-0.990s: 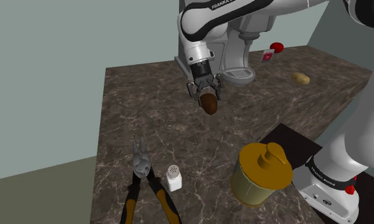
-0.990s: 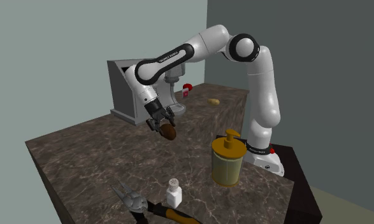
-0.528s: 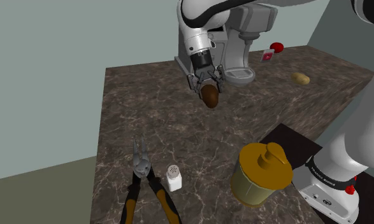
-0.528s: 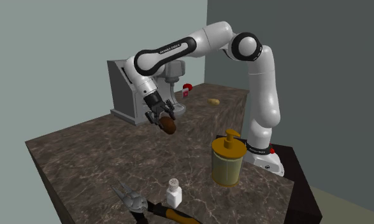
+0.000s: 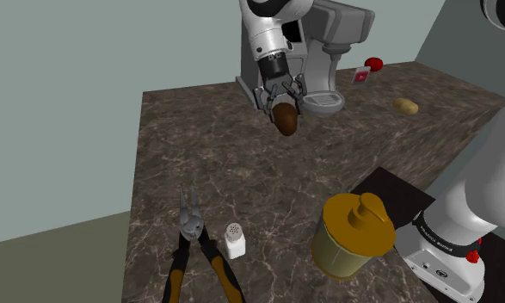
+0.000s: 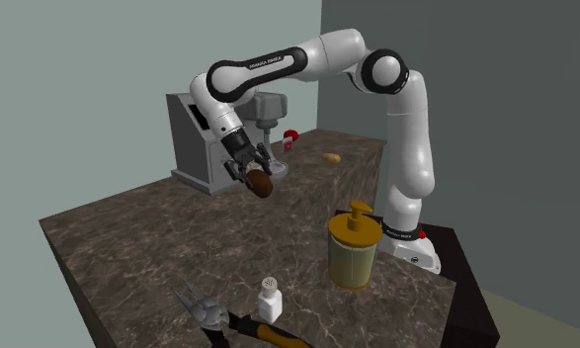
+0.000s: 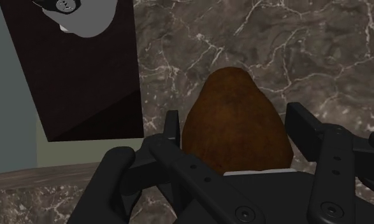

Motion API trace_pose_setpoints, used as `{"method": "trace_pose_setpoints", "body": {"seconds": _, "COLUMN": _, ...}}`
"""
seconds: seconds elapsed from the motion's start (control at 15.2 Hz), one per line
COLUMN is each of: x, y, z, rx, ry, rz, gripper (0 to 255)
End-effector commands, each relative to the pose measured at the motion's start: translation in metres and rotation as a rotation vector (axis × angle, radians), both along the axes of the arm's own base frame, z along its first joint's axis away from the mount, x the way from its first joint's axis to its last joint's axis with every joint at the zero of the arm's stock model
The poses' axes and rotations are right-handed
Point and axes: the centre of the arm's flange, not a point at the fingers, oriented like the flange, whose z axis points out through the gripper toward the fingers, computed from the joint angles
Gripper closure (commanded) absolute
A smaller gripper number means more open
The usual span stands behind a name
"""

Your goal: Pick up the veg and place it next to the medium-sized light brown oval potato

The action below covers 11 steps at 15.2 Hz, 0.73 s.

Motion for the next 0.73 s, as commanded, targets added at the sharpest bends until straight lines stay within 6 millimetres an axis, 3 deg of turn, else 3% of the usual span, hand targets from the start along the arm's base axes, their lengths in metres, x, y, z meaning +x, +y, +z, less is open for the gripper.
{"method": "trace_pose_setpoints", "body": {"seconds": 0.0, "x": -0.001, "y": -0.013, "z": 0.005, "rx": 0.0, "ry": 0.0, "rz": 0.0, "gripper": 255}}
{"method": "trace_pose_setpoints", "body": {"seconds": 0.66, "x": -0.013, "y": -0.144, "z": 0.006, "rx": 0.0, "ry": 0.0, "rz": 0.0, "gripper": 255}}
